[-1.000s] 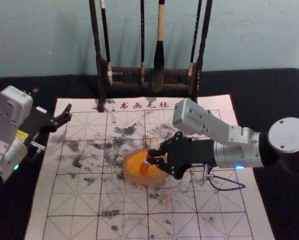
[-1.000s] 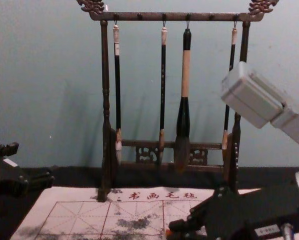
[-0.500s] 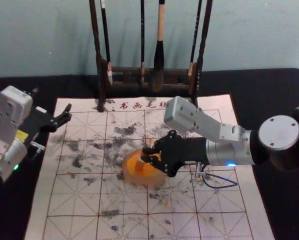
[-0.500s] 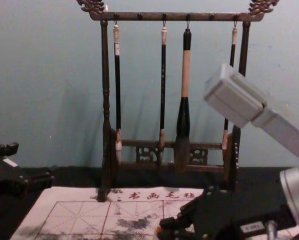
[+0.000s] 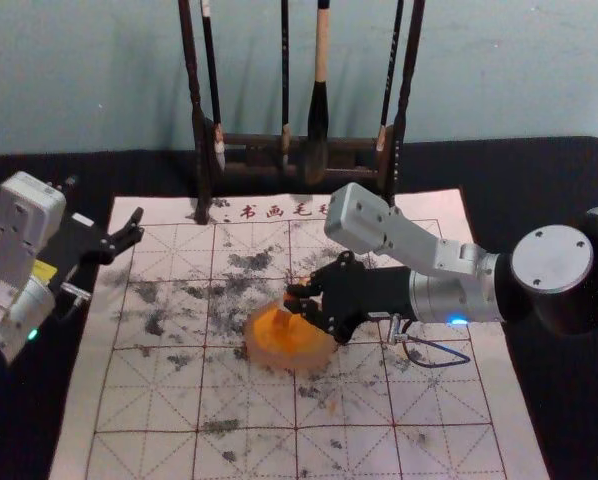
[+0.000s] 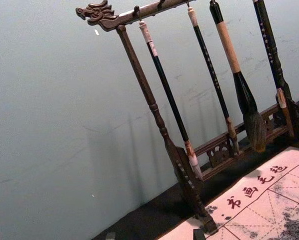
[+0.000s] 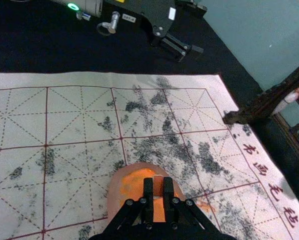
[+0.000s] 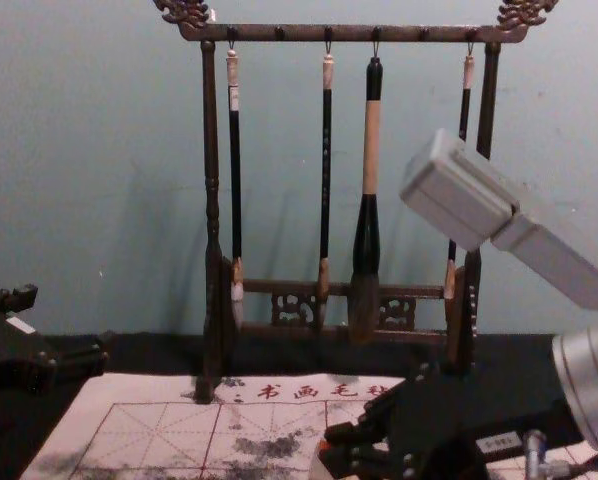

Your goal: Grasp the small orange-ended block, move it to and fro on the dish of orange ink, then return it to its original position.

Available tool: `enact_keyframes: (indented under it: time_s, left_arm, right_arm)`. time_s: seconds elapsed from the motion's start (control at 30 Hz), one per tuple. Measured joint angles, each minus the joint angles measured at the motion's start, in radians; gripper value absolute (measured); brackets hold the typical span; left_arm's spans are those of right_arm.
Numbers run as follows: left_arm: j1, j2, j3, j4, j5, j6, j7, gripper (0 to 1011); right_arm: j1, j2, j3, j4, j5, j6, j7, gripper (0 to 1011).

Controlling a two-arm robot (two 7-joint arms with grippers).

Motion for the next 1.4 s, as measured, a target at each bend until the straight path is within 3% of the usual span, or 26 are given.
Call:
enact_keyframes:
  time_s: [0.93,1.4]
  left_arm:
    - [0.000,0.000,0.000,0.000,0.000,0.000,0.000,1001]
    - [0.000,0.000,0.000,0.000,0.000,0.000,0.000,1001]
  right_arm:
    - [-0.019,0.045,0.035,-0.018,0.006,-0.024,0.013,109]
    - [-0.032,0.061,0.024,-0.037,0.012,-0.033,0.030,109]
